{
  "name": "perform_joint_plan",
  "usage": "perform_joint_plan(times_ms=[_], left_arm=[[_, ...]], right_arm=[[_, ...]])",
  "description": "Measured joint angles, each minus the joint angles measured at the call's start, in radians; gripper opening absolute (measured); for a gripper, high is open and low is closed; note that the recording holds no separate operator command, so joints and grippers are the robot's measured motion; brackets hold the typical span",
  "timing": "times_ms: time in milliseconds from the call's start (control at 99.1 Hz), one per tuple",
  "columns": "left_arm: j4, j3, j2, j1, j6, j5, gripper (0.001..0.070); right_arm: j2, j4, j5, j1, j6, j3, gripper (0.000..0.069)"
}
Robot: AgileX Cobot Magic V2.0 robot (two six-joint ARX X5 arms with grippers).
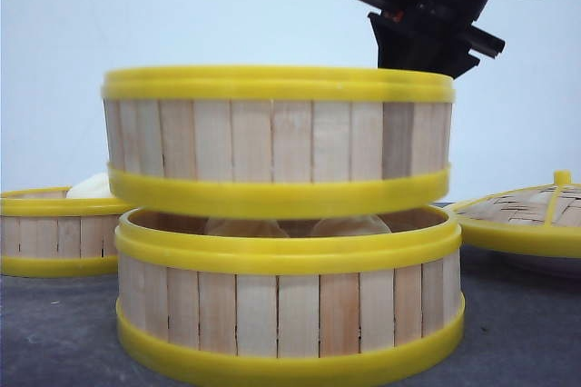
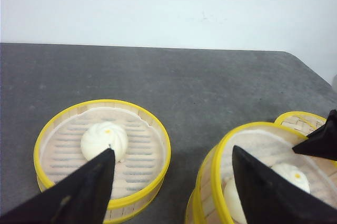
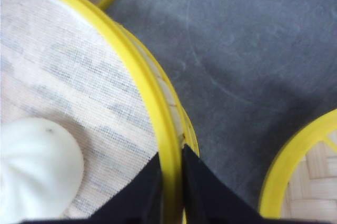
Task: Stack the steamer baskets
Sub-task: 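Lift the basket with right gripper and lower it onto the nearest basket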
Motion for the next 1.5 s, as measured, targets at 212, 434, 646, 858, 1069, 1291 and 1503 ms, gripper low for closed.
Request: perform_joint_plan(times_ms=[212,434,646,858,1069,1291,1503], left_arm=[[0.0,0.0,0.0,0.0,0.0,0.0,0.0428],[0.0,0.0,0.0,0.0,0.0,0.0,0.0428],[0.0,0.0,0.0,0.0,0.0,0.0,0.0428],[0.0,0.0,0.0,0.0,0.001,0.0,0.0428],[0.0,0.0,0.0,0.0,0.001,0.0,0.0428],[0.0,0.0,0.0,0.0,0.005,0.0,0.0428],[0.0,0.0,0.0,0.0,0.017,0.0,0.0428]], right_arm=[[0.034,-0.021,0.0,0.0,0.005,0.0,0.003],[0.036,-0.025,0.019,0.0,0.004,0.0,0.003],[0.038,-0.025,0.02,0.0,0.004,0.0,0.003],[0.071,-0.042,0.021,-0.001,0.005,0.0,0.0028],[0.082,-0.035,0.019,-0.002,0.005,0.0,0.0069],[0.079,-0.026,0.034,-0.006,0.015,0.0,0.0333],[-0.035,-0.008,0.06,-0.008,0.015,0.017,0.0349]])
